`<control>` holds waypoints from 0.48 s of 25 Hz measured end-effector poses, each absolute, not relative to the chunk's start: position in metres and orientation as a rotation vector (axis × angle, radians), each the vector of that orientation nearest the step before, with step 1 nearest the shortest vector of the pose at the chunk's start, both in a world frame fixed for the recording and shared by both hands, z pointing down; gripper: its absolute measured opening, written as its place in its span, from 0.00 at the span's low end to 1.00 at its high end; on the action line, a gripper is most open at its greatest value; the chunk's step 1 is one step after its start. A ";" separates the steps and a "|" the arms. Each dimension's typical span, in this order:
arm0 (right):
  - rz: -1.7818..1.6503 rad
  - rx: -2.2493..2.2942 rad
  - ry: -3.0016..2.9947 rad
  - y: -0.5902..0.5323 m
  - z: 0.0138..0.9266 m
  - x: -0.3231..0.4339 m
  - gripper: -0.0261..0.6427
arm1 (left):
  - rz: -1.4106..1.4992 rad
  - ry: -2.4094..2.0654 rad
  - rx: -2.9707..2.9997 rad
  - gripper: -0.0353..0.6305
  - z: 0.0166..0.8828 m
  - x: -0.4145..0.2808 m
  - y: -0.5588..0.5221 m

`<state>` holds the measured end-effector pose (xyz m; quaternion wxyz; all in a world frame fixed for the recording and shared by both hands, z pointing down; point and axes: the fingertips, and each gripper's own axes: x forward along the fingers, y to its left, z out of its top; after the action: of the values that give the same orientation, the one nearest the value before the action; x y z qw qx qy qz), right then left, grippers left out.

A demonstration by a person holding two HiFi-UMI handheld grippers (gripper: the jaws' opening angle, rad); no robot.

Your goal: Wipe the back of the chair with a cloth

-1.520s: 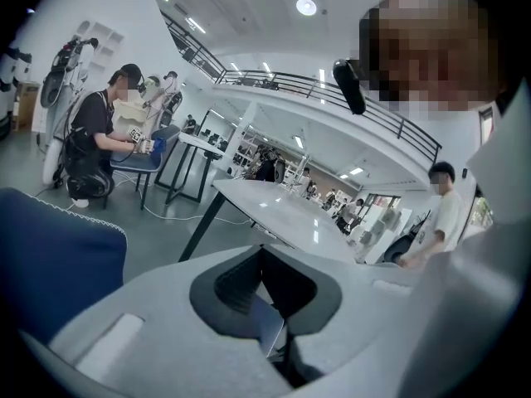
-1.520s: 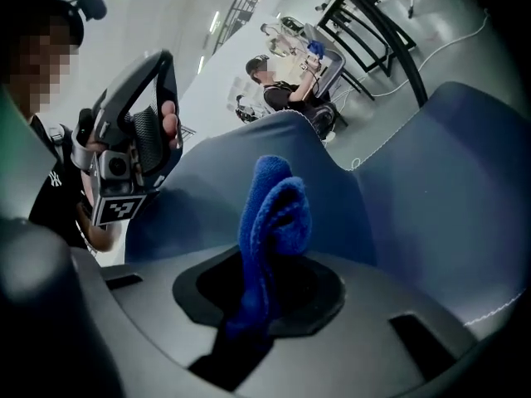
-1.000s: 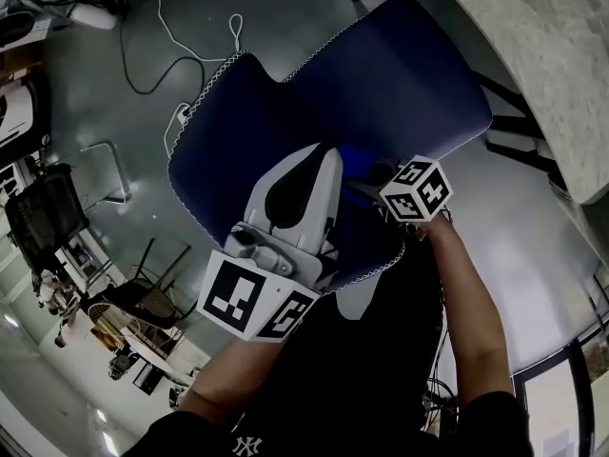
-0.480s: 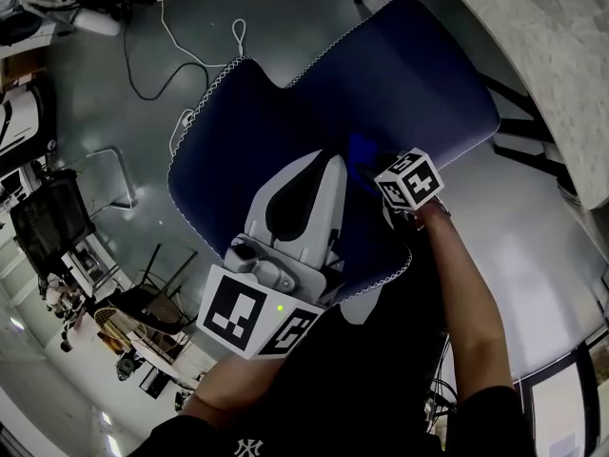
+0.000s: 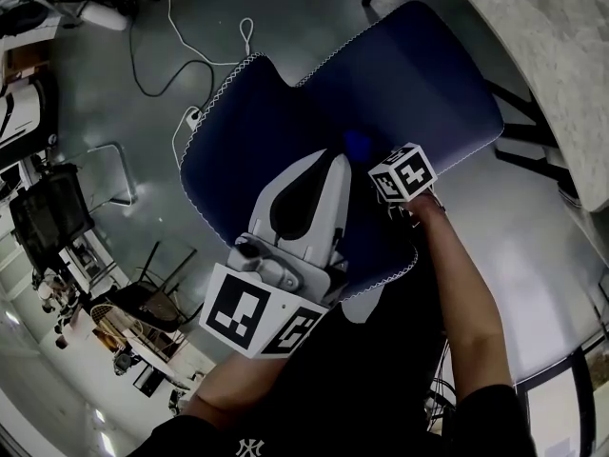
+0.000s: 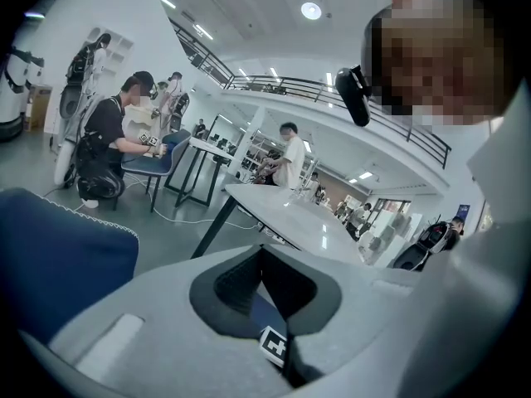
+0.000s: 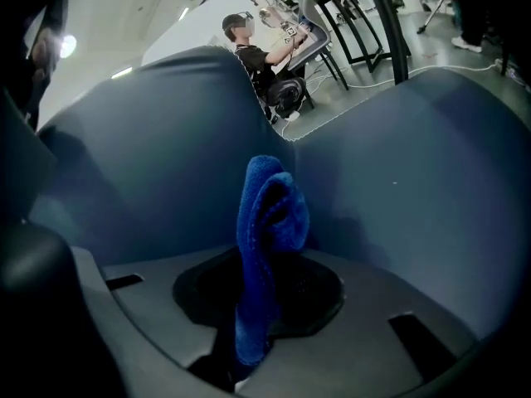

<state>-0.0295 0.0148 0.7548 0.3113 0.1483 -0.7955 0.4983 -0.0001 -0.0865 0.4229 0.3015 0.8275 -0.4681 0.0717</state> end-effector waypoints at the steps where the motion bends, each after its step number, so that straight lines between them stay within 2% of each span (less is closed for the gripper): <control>1: 1.325 0.387 -2.100 0.016 0.751 -0.030 0.17 | 0.187 -1.241 2.195 0.07 0.421 0.000 -0.086; 12: 1.394 0.374 -2.131 0.019 0.683 -0.041 0.17 | 0.175 -1.255 2.200 0.07 0.382 -0.019 -0.076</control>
<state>-0.0414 0.0194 0.6834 0.2804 0.1393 -0.7948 0.5199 -0.0193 -0.0758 0.3816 0.2969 0.8275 -0.4720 0.0656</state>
